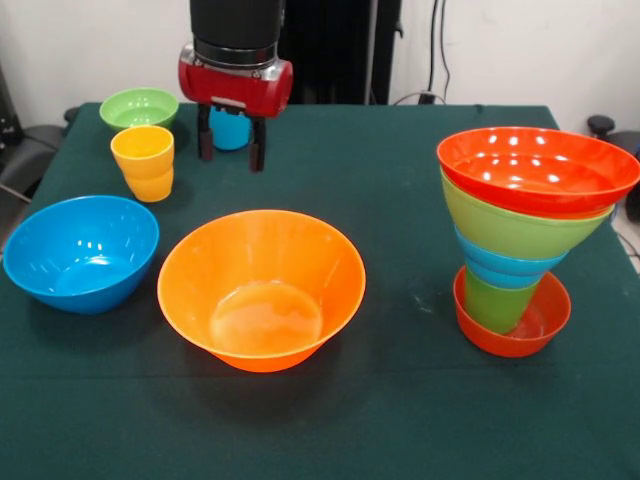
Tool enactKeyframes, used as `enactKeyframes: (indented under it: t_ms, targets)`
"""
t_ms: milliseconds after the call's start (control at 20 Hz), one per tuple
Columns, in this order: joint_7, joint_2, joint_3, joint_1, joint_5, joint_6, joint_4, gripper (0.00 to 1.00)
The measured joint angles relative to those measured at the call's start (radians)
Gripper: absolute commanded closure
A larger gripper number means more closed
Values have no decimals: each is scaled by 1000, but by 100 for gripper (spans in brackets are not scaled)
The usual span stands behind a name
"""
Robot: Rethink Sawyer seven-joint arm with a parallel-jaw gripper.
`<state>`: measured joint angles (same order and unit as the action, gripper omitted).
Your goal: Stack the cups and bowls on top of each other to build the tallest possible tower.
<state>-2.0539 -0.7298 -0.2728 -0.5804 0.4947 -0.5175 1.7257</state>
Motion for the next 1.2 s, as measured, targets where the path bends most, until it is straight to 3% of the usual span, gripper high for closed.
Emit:
enactKeyframes:
  t_ms: [400, 950, 1200]
  targets:
    - [0, -5, 46, 34, -16, -18, -24, 0]
    - [0, 108, 51, 54, -15, -202, -258, 0]
    - [13, 122, 42, 40, -15, -274, -299, 0]
